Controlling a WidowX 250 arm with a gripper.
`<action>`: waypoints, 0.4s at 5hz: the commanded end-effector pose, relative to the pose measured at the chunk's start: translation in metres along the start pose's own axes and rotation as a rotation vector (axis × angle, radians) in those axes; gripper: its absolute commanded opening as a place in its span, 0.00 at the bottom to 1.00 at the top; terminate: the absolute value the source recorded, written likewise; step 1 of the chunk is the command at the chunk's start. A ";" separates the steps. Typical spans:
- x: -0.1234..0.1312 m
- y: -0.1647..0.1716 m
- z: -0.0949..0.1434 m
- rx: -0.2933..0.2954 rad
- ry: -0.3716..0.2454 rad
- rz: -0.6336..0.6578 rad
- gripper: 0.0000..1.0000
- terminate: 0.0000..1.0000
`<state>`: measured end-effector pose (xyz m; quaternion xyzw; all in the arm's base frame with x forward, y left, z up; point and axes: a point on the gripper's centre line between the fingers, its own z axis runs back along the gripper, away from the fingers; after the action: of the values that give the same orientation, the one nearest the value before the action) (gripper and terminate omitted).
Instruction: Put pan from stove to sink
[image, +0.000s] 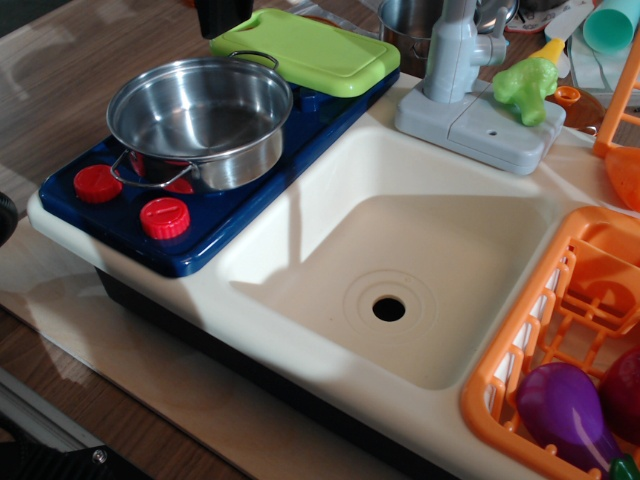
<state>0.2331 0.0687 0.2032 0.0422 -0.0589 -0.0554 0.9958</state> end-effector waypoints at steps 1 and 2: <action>0.000 0.000 0.000 0.000 0.000 0.000 1.00 0.00; 0.011 0.000 -0.001 0.007 0.023 0.079 1.00 0.00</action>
<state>0.2445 0.0628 0.1929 0.0355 -0.0229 0.0211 0.9989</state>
